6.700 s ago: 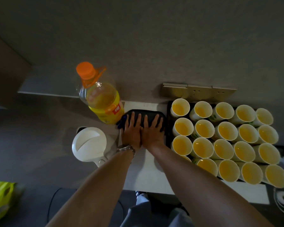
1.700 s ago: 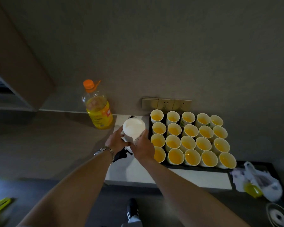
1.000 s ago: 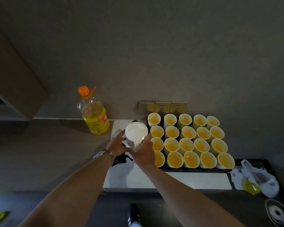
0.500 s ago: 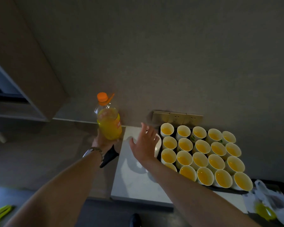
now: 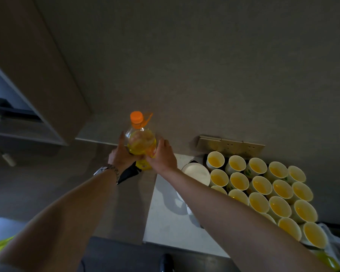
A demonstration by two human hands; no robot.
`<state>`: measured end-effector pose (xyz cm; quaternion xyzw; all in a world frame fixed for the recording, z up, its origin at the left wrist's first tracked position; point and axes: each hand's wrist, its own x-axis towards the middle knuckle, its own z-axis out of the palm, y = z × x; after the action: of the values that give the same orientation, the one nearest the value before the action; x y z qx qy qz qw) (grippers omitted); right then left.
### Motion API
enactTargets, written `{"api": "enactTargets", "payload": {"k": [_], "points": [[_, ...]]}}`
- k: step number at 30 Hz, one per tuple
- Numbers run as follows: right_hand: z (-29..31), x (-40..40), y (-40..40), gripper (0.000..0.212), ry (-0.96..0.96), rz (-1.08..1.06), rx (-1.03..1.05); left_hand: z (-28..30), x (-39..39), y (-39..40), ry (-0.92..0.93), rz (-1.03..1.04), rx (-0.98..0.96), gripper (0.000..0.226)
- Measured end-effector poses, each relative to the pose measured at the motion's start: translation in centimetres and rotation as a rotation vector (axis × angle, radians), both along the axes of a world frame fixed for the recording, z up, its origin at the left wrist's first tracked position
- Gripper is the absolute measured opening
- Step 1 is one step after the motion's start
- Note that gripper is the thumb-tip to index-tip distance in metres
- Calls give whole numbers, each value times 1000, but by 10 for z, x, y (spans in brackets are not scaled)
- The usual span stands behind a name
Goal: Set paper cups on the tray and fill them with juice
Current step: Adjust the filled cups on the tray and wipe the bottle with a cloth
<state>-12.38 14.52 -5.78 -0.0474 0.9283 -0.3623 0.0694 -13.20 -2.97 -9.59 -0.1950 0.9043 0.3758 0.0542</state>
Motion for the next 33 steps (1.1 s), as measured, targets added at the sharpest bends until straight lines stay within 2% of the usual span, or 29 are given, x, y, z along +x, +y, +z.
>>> {"api": "enactTargets", "payload": {"k": [4,8,11,14,23,28,33], "points": [[-4,-11,-5,78,5,15,30,5,-8,-2,14,-22,74,120],[-9,-10,1,73,12,-18,353,-18,-23,-15,3,-55,100,117],[-19,-5,10,75,-64,-47,623,-27,-24,-14,33,-106,132,110],[-25,1,20,81,-153,-43,740,-13,-16,3,52,-108,136,107],[-16,31,47,86,-150,-42,762,-10,-6,50,77,-174,175,102],[-19,41,67,83,-146,-192,631,-17,-9,66,94,-239,199,103],[-25,55,80,96,-142,-285,603,-4,-7,85,112,-310,166,104]]}}
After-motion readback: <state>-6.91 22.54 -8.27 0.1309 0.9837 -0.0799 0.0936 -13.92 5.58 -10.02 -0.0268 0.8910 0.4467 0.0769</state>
